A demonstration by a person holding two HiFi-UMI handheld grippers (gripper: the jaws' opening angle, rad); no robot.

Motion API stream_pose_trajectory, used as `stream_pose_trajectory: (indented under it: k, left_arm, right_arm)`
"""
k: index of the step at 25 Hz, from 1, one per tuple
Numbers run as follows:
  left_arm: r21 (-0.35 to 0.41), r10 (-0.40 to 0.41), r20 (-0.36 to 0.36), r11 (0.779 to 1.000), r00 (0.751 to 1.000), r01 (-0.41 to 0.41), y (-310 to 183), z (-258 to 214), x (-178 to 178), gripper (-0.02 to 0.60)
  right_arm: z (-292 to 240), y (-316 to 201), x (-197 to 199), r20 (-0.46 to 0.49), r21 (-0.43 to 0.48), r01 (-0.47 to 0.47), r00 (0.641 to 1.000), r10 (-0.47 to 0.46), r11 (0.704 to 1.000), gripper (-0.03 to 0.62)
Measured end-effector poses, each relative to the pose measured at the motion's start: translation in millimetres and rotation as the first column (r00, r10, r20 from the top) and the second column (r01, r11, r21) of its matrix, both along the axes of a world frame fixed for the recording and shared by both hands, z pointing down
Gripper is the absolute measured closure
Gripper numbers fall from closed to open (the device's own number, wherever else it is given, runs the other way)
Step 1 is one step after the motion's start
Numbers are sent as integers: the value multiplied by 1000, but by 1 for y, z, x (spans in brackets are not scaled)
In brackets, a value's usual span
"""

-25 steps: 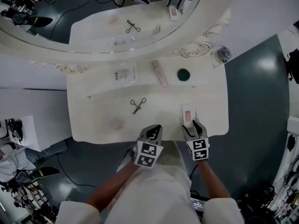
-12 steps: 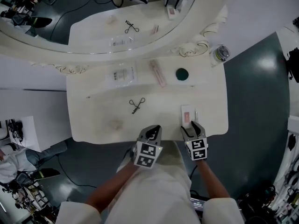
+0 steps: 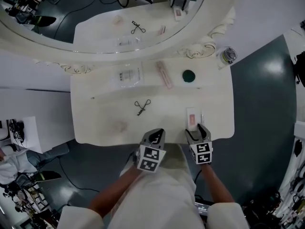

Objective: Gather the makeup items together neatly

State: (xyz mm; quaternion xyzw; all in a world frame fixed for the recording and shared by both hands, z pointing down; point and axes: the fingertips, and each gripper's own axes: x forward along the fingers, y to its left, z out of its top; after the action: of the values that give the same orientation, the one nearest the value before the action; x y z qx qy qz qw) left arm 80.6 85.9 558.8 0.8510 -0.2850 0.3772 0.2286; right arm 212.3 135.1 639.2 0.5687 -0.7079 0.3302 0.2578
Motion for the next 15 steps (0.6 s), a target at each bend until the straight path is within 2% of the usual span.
stream_pose_trajectory:
  k: [9,15]
  left_arm:
    - [5,-7,-6,1000,1000,7,2,-4,-5,580]
    - [4,-19,-8,1000,1000,19,3,-3,-12,580]
  right_arm:
    - [-24,0,1,-49,57,-19,999,21,998,336]
    - [-39,-5,-4,-87,94,-8,996,16,996,448]
